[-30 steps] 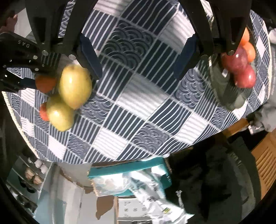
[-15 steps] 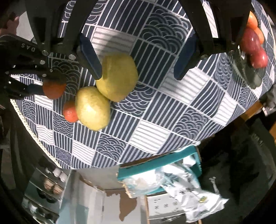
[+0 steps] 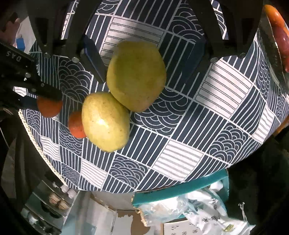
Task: Organize fruits
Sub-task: 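Grasp a green pear with the left tool while the right tool grasps a tangerine, then carry the pear with the left tool while the right tool carries the tangerine toward the bowl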
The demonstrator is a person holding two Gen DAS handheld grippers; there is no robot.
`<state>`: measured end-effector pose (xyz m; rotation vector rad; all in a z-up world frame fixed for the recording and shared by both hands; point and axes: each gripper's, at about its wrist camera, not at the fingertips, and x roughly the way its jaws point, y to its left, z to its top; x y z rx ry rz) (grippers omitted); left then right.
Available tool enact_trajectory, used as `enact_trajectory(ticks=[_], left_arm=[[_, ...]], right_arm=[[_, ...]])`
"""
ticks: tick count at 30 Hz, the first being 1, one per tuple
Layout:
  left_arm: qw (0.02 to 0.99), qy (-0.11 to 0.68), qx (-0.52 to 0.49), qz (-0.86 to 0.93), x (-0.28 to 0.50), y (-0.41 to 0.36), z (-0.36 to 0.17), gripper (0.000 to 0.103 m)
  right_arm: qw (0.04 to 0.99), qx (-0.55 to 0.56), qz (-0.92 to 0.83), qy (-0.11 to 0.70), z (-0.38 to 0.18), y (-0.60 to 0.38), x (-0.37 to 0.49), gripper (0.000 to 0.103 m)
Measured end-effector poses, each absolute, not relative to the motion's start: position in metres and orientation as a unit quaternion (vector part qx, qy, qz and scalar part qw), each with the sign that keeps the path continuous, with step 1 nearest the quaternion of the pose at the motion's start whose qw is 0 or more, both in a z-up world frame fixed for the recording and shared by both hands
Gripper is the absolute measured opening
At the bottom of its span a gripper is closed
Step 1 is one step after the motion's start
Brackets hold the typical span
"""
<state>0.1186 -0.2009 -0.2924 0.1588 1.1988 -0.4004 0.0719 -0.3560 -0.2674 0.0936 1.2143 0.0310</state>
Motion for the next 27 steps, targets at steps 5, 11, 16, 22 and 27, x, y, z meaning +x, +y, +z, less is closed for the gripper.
enact_trajectory(ticks=[5, 11, 16, 22, 27], left_arm=[[0.791, 0.574, 0.051, -0.205, 0.123, -0.199, -0.298, 0.069], [0.79, 0.576, 0.054, -0.205, 0.121, -0.2, -0.297, 0.068], [0.797, 0.571, 0.055, -0.19, 0.117, -0.192, -0.293, 0.068], [0.813, 0.551, 0.054, -0.18, 0.111, -0.179, -0.274, 0.068], [0.825, 0.535, 0.049, -0.172, 0.106, -0.168, -0.253, 0.068]], right_arm=[[0.819, 0.04, 0.017, 0.572, -0.269, -0.353, 0.074, 0.045], [0.817, 0.036, 0.016, 0.575, -0.272, -0.351, 0.074, 0.045], [0.823, 0.029, 0.016, 0.566, -0.265, -0.348, 0.075, 0.045], [0.834, 0.02, 0.015, 0.551, -0.25, -0.344, 0.076, 0.044], [0.845, 0.001, 0.017, 0.534, -0.233, -0.336, 0.074, 0.044]])
